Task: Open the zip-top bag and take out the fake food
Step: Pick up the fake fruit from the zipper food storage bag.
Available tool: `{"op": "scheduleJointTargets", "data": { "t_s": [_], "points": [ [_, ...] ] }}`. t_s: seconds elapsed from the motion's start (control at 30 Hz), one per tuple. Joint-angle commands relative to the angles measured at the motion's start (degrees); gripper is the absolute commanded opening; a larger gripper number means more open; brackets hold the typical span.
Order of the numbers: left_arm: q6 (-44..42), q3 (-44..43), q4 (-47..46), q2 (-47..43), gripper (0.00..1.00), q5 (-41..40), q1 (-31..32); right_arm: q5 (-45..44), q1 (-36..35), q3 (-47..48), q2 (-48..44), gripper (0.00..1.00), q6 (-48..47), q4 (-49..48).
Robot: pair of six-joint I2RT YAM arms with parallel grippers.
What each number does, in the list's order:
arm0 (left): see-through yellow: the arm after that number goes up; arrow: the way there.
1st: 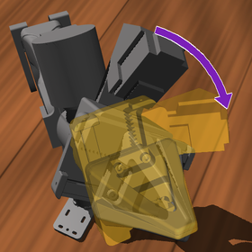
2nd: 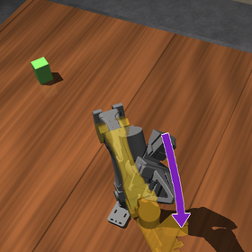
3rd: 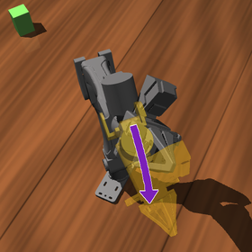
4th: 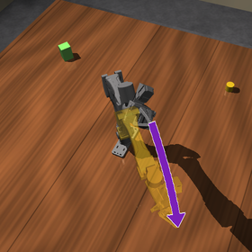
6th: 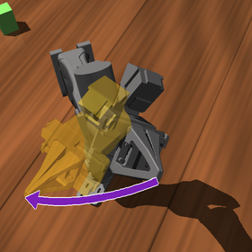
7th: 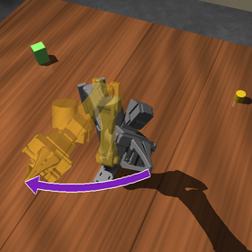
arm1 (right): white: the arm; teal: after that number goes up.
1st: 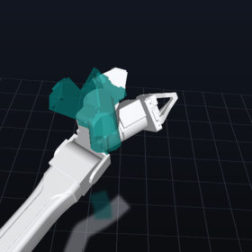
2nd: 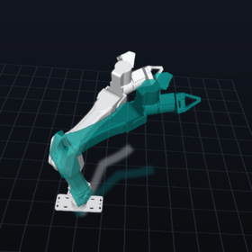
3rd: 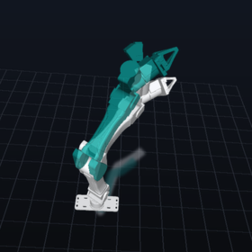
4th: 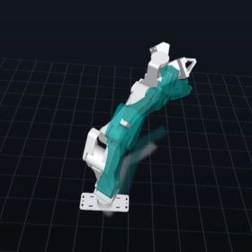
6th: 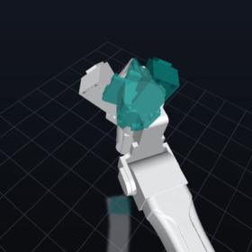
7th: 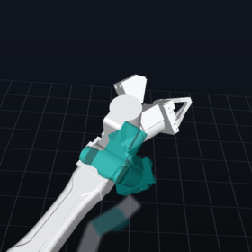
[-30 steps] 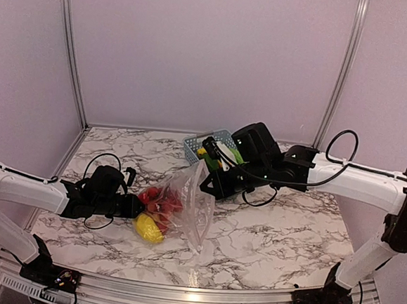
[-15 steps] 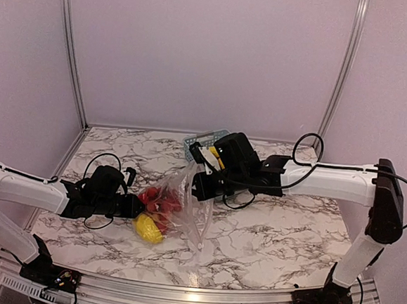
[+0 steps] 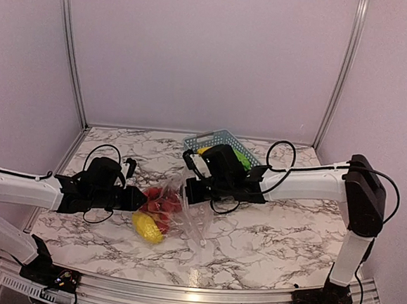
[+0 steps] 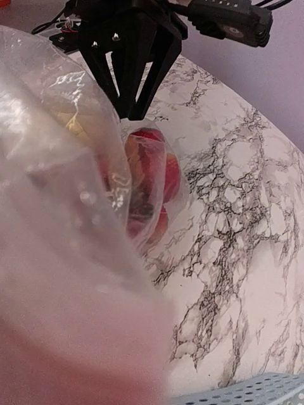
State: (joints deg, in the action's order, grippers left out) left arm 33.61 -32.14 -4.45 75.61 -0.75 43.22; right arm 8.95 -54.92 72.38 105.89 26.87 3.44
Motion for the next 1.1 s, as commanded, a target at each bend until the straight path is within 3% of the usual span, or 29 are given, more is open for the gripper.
{"op": "scheduleJointTargets", "data": {
  "t_s": [0.0, 0.17, 0.57, 1.07],
  "points": [
    [-1.48, -4.15, 3.51, -4.43, 0.21, 0.49, -0.24, -1.48, -0.37, 1.71, 2.11, 0.11, 0.3, -2.86],
    [-2.86, -7.91, 6.41, -3.6, 0.23, -1.96, -0.79, -0.96, -0.45, 2.69, 3.5, 0.12, 0.28, -2.92],
    [-10.16, -24.55, 7.0, 16.73, 0.21, 4.94, -6.45, -0.36, -0.46, 4.77, 5.04, 0.17, -0.53, -4.85],
    [-12.71, -24.34, 6.58, 20.46, 0.2, 15.97, -7.01, 1.08, -0.47, 10.49, 10.48, 0.25, -0.81, -4.42]
  ]
}}
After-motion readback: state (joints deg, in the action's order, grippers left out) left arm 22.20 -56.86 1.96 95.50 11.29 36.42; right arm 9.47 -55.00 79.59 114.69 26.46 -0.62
